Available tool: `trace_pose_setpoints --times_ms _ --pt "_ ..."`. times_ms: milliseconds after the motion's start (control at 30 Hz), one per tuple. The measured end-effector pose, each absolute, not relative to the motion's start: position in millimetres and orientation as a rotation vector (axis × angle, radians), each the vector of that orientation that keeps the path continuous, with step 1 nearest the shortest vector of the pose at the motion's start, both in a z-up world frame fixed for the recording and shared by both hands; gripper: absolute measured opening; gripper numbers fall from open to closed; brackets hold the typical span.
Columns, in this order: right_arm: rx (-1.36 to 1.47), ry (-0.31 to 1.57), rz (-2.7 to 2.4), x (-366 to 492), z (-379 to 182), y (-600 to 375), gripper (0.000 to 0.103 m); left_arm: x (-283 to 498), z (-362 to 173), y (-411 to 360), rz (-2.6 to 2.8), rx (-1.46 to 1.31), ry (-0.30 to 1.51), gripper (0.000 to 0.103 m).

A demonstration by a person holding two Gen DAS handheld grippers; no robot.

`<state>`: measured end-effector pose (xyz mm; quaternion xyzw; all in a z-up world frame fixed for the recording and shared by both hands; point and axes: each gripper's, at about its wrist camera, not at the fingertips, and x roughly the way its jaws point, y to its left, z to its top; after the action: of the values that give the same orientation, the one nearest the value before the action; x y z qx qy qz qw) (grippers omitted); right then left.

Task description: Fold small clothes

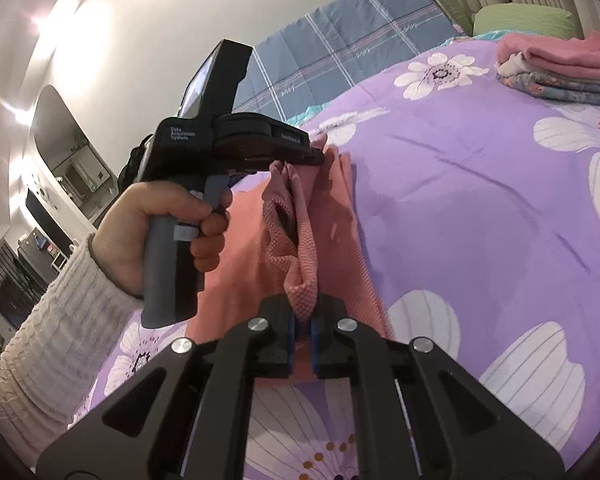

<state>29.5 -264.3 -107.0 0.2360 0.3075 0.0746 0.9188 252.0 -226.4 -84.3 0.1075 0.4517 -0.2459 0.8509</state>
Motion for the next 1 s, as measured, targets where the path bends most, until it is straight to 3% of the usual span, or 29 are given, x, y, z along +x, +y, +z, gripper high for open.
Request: trace_pose_setpoints --times_ms 100,167,267,467,767,1000 --pt "0.542 0.706 0.143 33.0 -122.2 -271.9 0.005 252.8 -99.3 -243.2 -0.477 0.308 0.961 0.017" --pt "0.606 0.736 0.165 32.9 -131.2 -278.3 0.005 247.3 -99.0 -247.8 -0.461 0.36 0.908 0.033" --pt "0.678 0.751 0.207 30.6 -138.2 -286.2 0.006 233.7 -83.4 -238.9 -0.489 0.36 0.855 0.05" --pt "0.723 0.757 0.23 27.8 -140.7 -289.2 0.006 184.7 -45.2 -175.5 -0.483 0.33 0.766 0.065" --pt "0.712 0.771 0.223 30.4 -134.3 -289.9 0.007 75.2 -83.4 -85.4 -0.464 0.405 0.806 0.07" --pt "0.72 0.778 0.218 33.8 -125.6 -288.1 0.007 40.1 -115.6 -88.0 -0.515 0.409 0.832 0.07"
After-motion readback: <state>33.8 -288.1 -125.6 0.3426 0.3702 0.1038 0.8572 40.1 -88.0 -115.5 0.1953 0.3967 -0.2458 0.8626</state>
